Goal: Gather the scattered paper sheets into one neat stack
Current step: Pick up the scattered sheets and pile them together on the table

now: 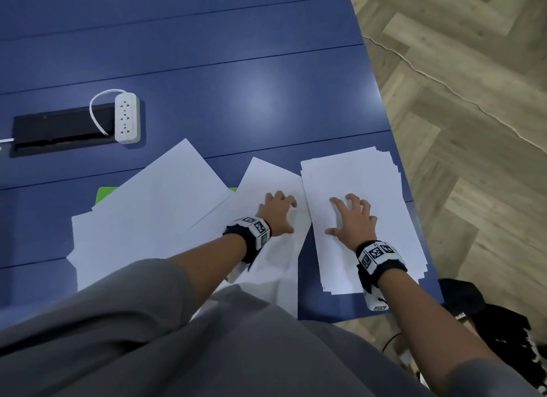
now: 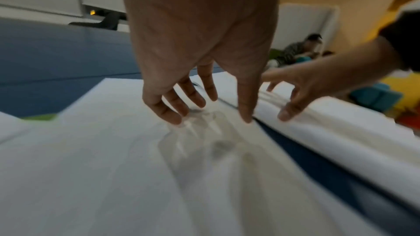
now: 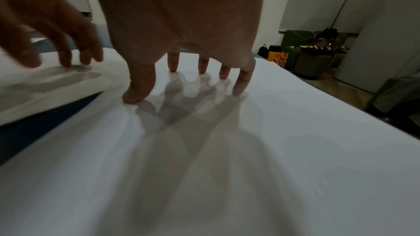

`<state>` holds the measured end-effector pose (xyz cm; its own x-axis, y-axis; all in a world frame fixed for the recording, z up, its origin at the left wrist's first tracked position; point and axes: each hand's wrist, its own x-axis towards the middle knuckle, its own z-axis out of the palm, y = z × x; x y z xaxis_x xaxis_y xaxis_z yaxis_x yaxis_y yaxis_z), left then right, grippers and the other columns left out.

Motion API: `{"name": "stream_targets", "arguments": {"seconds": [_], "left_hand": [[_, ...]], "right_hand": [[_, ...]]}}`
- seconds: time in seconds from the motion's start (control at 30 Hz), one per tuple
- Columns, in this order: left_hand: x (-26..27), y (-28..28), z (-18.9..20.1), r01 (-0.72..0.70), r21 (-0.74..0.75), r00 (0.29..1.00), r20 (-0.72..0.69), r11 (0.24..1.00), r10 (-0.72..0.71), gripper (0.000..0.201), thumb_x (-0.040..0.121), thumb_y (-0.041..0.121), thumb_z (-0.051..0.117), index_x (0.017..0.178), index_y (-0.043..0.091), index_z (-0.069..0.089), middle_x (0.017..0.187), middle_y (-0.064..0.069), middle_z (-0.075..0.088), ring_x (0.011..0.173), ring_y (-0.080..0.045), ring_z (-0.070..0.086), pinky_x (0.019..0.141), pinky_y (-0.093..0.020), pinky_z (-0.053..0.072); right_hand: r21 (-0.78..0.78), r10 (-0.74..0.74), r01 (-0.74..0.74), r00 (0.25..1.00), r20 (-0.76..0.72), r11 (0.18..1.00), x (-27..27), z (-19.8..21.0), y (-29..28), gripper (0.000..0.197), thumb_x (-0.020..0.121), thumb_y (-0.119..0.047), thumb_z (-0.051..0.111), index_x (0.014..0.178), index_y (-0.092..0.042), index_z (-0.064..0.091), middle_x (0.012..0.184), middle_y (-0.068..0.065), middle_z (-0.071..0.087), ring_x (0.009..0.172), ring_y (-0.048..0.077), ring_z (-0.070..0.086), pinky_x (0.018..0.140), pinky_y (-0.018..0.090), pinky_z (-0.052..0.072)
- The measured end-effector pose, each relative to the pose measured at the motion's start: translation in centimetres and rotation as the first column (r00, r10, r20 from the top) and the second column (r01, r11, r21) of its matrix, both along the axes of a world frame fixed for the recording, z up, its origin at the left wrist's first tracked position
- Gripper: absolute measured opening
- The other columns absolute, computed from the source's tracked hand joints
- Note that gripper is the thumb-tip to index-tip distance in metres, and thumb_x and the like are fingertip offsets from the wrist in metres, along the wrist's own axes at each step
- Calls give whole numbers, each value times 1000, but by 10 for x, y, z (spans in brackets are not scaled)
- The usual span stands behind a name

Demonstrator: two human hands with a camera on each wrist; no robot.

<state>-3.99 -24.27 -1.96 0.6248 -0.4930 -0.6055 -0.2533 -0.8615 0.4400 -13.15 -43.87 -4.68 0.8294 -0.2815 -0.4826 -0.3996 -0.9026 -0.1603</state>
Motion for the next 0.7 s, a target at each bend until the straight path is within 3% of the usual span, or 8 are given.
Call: {"name": "stream_targets", "arguments": {"seconds": [0.1,0.2,0.33,0.5,0.6,0.7], "left_hand": [[-9,24,6,269,155,962,-2,951,-272,92,59,41,85,135,27,36,139,0,26,124,-28,27,94,-45,37],[-21,34,5,406,252,909,-9,879,-417,106,55,38,89,140,26,27,142,-1,18,125,-30,26,96,-45,38],[-32,38,2,396,245,910,21,885,-413,91,56,27,90,129,21,36,138,-5,21,120,-31,29,87,-42,47],[-39,41,-1,403,250,893,102,881,-438,74,60,17,84,119,13,41,131,-8,27,109,-31,36,76,-37,49],[-42,46,-3,398,254,888,134,881,-440,86,60,31,85,127,13,35,133,-8,25,114,-33,35,83,-40,46],[-49,54,-3,436,329,858,128,838,-497,111,52,51,86,138,16,23,141,-7,18,122,-34,28,96,-53,37]], "right_hand": [[-18,-21,21,1000,-4,1000,2,-2,5,79,74,-43,76,139,-36,31,149,3,18,135,34,15,98,52,35],[-54,-21,20,1000,-2,998,2,-6,9,75,76,-39,75,138,-35,32,149,4,17,136,35,14,96,52,36],[-71,-20,19,1000,-14,997,1,-9,11,73,80,-36,71,140,-35,30,151,5,13,138,36,10,98,53,36],[-58,-41,39,999,-29,998,2,-9,12,73,82,-33,69,141,-36,27,152,4,9,140,35,6,102,55,32],[-52,-57,55,998,-35,997,2,-9,13,72,82,-32,69,140,-37,26,152,3,8,140,35,5,103,55,30],[-53,-67,66,998,-20,996,2,-10,13,71,80,-31,70,138,-37,30,151,3,11,139,34,8,100,54,32]]}}
